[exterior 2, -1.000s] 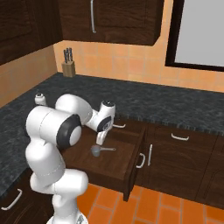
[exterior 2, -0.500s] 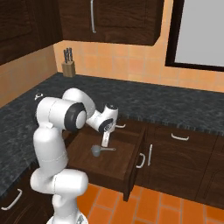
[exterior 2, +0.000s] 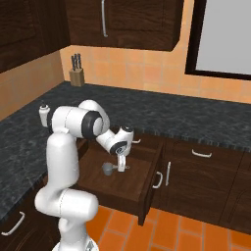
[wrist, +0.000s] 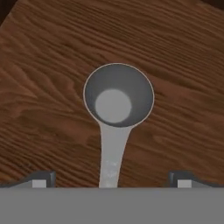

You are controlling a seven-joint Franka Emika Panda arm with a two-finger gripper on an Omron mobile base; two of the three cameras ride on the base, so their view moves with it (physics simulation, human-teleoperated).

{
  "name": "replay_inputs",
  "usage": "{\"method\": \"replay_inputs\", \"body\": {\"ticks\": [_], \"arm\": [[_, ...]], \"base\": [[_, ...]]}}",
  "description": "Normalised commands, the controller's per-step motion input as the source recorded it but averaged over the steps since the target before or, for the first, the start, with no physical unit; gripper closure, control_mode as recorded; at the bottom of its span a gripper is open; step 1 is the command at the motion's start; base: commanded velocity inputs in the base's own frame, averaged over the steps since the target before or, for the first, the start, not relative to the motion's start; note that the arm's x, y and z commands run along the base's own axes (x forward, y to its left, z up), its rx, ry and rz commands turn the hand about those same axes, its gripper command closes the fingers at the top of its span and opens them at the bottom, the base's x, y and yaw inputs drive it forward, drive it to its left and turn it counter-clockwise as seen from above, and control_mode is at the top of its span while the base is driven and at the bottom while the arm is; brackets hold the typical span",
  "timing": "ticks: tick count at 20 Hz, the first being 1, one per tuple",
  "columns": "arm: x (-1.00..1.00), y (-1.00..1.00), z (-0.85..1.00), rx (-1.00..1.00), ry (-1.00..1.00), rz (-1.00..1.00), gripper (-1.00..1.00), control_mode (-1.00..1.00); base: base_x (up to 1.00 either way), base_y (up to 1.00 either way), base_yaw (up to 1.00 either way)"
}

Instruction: Pick the measuring cup from the drawer and place it on the counter.

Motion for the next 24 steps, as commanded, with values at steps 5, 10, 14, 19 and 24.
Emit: {"method": "replay_inputs", "body": {"ticks": [5,10,14,19,24], "arm": [[0.32,0.15,-0.28,-0.01,0.00,0.06,-1.00,-1.00],[0.07,0.04,-0.38,-0.03,0.01,0.03,-1.00,-1.00],[0.00,0.00,-0.51,-0.06,0.00,0.01,-1.00,-1.00],[-0.01,0.07,-0.12,-0.02,0.00,0.00,1.00,-1.00],[0.00,0.00,0.00,0.00,0.00,0.00,1.00,-1.00]], "base": [[0.00,0.00,0.00],[0.00,0.00,0.00],[0.00,0.00,0.00],[0.00,0.00,0.00],[0.00,0.00,0.00]]}}
